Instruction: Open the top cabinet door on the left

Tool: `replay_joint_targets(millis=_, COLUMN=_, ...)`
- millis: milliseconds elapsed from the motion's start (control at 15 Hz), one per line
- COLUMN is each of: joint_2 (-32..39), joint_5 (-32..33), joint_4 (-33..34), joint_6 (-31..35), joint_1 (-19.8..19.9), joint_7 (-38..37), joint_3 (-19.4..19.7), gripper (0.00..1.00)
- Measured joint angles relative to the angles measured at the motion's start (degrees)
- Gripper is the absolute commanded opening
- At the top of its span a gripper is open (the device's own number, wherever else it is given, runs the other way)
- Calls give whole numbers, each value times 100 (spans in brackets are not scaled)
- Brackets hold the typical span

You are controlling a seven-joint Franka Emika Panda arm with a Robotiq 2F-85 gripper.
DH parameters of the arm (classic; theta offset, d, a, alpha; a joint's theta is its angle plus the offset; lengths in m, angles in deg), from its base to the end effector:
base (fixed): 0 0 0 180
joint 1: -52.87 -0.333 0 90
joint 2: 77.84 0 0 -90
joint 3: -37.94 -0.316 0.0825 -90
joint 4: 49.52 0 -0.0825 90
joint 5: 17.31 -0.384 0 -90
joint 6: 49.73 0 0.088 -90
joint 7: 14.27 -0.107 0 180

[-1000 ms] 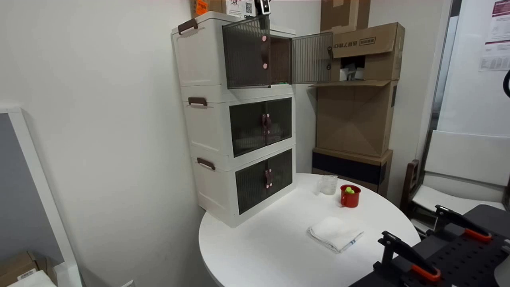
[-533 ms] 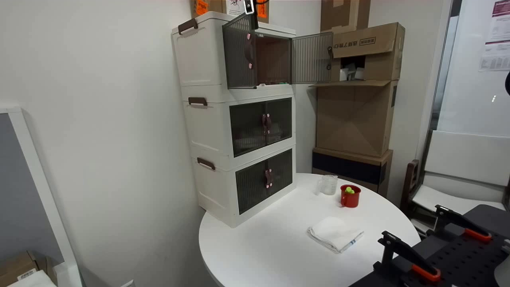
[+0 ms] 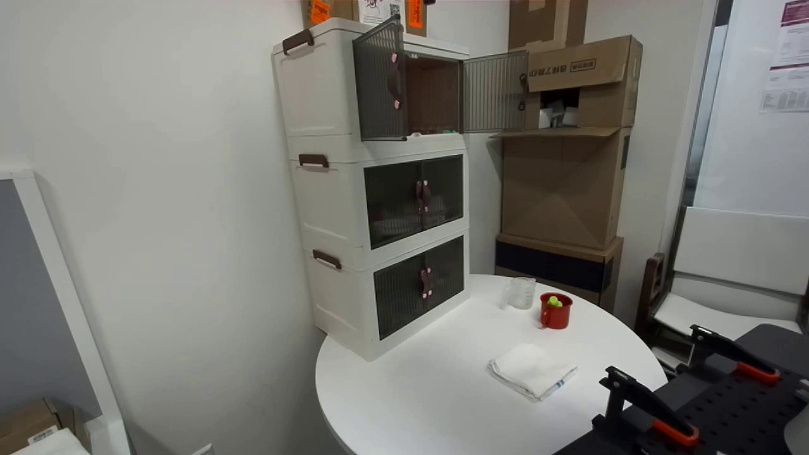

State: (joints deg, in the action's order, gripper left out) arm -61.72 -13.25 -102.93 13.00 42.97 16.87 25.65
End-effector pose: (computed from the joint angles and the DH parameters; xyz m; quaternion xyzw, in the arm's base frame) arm 0.5415 0.1813 0.7112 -0.8996 -0.4329 0.0567 0.0018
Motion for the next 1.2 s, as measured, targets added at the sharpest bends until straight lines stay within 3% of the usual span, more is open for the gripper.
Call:
replay_joint_targets(millis=267, joint_2=-551, joint_5=181, joint_4=389, joint_6=-288, joint_1=451, joint_7=5, joint_3=302, gripper=100)
replay_joint_targets(millis=533, joint_2=-593, joint_5=599, joint_4=215, joint_6=47, joint_1=960, joint_7=12, joint_3=750, gripper=100)
replay_joint_targets(millis=800, joint_2=-275, joint_5=721, joint_4=-674, joint_6=890, joint_1=1320, joint_7=12, joint_3=1002, gripper=100)
replay_joint_targets(millis=1000, joint_2=35, joint_5=761, joint_4=-1487, joint_6=1436, joint_1=1368, joint_7=-35, joint_3=1031, gripper=100)
replay_joint_targets(millis=1200, joint_2=271, joint_5=878, joint_4=-2368, joint_6=2296, joint_1=1369, joint_7=-566, joint_3=1088, gripper=100)
